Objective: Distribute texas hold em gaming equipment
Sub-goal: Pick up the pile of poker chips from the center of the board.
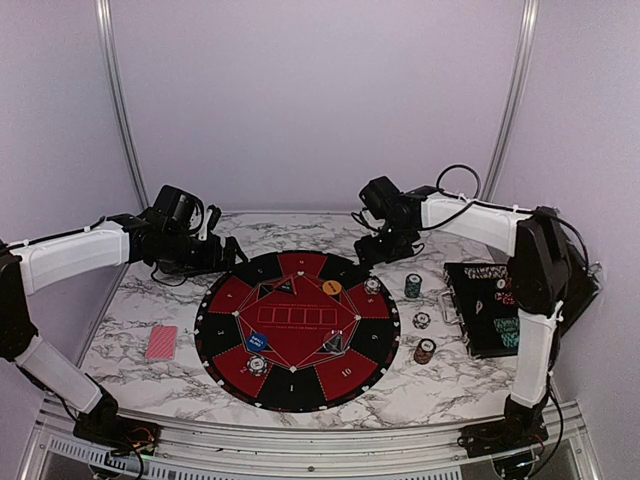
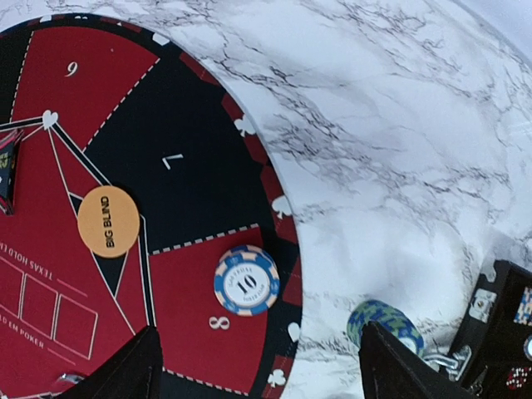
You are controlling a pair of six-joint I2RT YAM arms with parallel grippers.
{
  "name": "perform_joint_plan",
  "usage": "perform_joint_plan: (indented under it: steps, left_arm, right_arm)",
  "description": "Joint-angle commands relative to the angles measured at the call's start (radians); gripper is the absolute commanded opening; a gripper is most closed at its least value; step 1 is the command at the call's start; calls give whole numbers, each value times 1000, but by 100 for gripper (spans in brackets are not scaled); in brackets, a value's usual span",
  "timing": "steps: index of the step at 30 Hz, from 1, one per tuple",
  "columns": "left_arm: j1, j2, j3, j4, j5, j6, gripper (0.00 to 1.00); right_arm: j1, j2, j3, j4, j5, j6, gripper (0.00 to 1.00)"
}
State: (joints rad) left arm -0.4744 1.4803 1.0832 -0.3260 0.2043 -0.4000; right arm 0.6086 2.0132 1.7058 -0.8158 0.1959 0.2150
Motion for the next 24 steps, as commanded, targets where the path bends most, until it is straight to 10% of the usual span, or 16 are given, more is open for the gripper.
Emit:
perform_joint_plan:
  steps: [1, 24]
  left_arm:
    - [0, -5, -8, 2, -3, 5, 99]
    - [0, 21, 2, 5, 5, 3, 99]
  right_arm:
    - [6, -121, -109, 1, 31, 37, 78]
    - [-95, -365, -609, 148, -84, 73, 76]
